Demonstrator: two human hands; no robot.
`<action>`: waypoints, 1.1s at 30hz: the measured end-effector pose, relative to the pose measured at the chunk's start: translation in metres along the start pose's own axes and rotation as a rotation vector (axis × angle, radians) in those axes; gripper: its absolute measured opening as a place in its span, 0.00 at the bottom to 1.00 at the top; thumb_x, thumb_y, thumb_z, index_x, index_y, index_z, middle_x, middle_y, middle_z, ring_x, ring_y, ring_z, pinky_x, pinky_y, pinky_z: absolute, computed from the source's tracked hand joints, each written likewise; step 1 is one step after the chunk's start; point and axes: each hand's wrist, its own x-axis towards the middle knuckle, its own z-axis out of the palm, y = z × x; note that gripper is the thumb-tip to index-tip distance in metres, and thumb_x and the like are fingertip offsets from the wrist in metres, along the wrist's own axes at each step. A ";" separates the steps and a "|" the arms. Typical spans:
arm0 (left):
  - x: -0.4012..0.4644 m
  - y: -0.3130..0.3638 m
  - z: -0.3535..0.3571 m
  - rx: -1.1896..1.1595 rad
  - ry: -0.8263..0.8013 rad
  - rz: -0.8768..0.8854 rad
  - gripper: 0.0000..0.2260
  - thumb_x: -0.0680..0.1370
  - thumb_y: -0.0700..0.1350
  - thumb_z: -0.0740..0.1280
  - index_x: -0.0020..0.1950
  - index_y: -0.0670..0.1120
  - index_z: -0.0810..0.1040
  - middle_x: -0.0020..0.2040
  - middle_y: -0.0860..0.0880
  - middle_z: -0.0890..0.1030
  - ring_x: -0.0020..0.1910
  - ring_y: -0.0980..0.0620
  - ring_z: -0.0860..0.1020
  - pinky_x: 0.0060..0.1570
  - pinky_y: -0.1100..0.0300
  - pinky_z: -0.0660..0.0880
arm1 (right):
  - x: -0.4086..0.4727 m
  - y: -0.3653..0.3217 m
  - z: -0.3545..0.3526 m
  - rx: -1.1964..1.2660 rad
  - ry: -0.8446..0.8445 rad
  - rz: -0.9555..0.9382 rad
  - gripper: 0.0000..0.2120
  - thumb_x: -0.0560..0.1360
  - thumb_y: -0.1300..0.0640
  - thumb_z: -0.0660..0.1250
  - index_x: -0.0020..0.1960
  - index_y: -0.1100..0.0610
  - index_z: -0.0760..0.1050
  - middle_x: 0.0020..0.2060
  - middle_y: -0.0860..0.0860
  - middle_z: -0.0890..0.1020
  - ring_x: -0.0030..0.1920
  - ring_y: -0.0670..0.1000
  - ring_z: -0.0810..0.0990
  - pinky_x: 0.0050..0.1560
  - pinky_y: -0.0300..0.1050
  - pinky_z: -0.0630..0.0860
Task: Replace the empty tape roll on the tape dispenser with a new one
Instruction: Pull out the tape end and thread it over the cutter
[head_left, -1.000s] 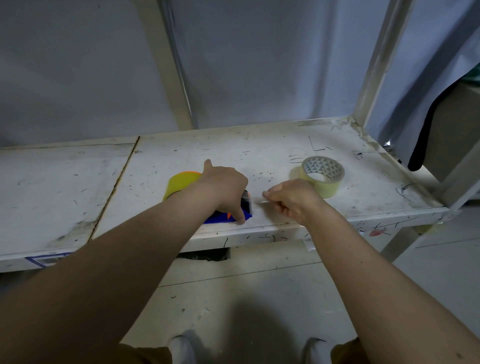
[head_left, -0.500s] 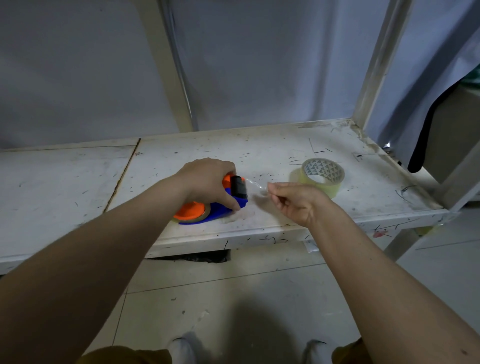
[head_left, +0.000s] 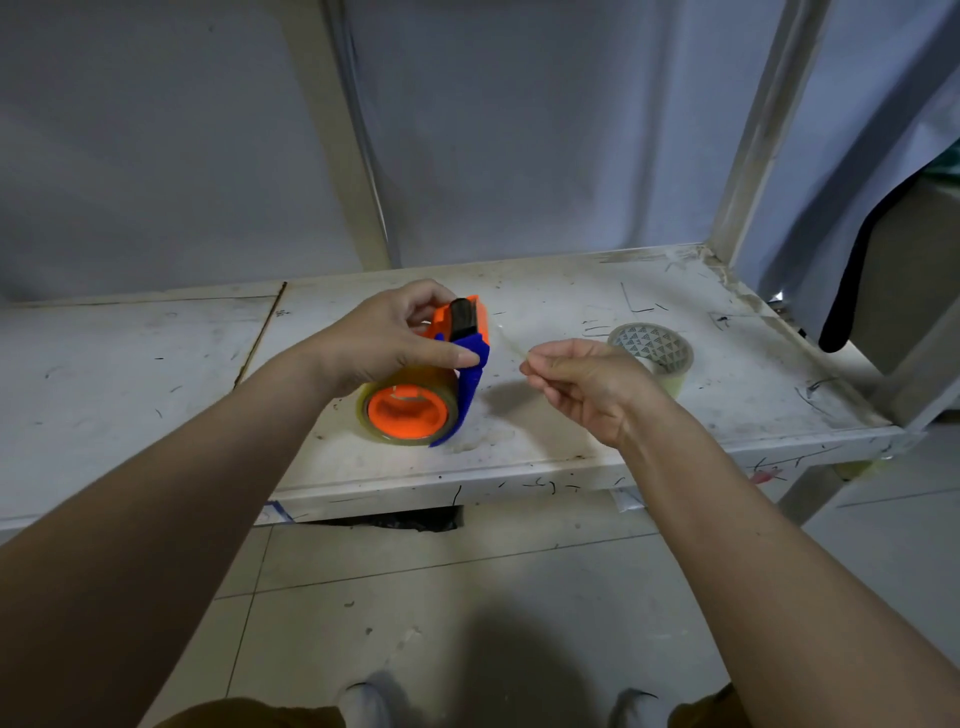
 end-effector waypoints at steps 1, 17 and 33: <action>0.000 -0.002 0.000 -0.056 -0.015 0.004 0.24 0.57 0.50 0.79 0.51 0.50 0.78 0.52 0.49 0.83 0.54 0.54 0.80 0.60 0.56 0.74 | -0.002 0.000 0.004 -0.030 0.008 -0.042 0.04 0.70 0.68 0.71 0.40 0.60 0.79 0.33 0.55 0.84 0.30 0.46 0.82 0.32 0.33 0.79; 0.002 -0.015 -0.001 -0.463 -0.041 -0.007 0.20 0.67 0.44 0.73 0.57 0.48 0.74 0.54 0.47 0.82 0.50 0.51 0.82 0.41 0.62 0.79 | -0.006 0.015 0.033 0.021 -0.004 -0.068 0.06 0.75 0.62 0.66 0.40 0.58 0.78 0.31 0.51 0.79 0.33 0.47 0.76 0.34 0.37 0.75; 0.004 -0.015 0.007 -0.433 -0.079 0.039 0.25 0.61 0.46 0.77 0.56 0.49 0.76 0.56 0.45 0.82 0.52 0.49 0.80 0.50 0.56 0.78 | -0.003 0.031 0.043 -0.551 0.291 -0.613 0.06 0.70 0.64 0.68 0.37 0.55 0.77 0.34 0.49 0.81 0.37 0.50 0.79 0.42 0.49 0.78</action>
